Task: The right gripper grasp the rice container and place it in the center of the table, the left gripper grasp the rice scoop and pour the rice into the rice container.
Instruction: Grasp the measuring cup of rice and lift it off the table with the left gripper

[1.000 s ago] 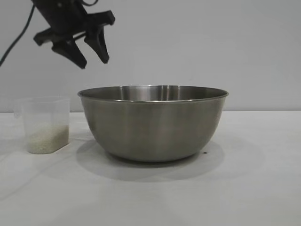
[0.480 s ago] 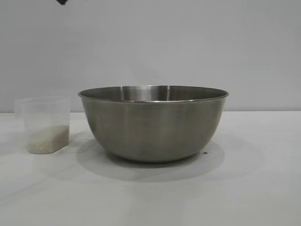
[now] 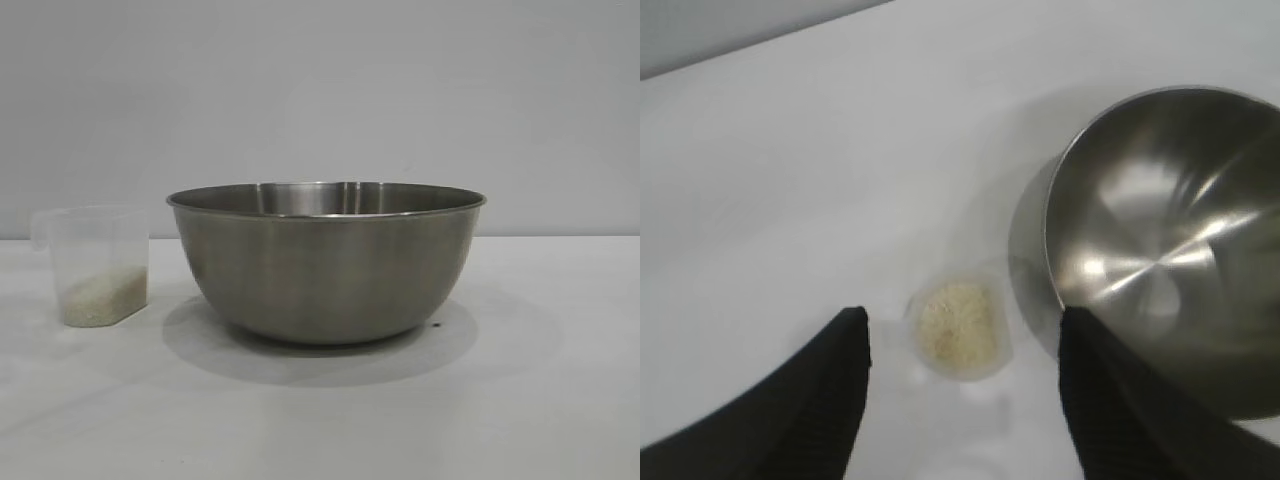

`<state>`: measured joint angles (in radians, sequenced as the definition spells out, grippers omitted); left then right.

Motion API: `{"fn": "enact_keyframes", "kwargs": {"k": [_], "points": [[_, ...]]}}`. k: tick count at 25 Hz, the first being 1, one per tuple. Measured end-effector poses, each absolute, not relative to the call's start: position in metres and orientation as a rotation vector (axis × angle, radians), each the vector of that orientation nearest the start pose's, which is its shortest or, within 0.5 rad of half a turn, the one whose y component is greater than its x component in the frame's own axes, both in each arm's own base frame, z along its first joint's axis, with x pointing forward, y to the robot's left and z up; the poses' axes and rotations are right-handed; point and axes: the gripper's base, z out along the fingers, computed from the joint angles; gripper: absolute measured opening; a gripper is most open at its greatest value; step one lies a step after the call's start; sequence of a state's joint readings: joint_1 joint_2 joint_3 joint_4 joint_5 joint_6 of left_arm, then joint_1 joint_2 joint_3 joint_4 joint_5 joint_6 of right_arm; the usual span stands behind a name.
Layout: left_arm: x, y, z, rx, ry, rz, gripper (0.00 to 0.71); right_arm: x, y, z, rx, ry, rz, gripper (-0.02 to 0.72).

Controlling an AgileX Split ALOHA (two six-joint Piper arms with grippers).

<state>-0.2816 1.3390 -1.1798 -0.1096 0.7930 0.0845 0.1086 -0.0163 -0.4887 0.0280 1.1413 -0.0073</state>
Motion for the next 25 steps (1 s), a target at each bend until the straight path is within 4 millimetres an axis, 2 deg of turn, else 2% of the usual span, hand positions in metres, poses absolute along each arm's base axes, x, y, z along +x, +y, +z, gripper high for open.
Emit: {"fn": "enact_keyframes", "kwargs": {"k": [4,14,25], "points": [[0.246,-0.078,0.323,0.352,2.391,-0.223,0.365,-0.010,0.001,0.268,-0.126,2.117,0.094,0.559],[0.194,-0.059,0.273,0.209,2.146,-0.262,0.365,-0.010,0.001,0.268,-0.126,2.117,0.094,0.559],[0.159,-0.043,0.210,0.148,1.946,-0.223,0.365,-0.010,0.001,0.268,-0.126,2.117,0.094,0.559]]}}
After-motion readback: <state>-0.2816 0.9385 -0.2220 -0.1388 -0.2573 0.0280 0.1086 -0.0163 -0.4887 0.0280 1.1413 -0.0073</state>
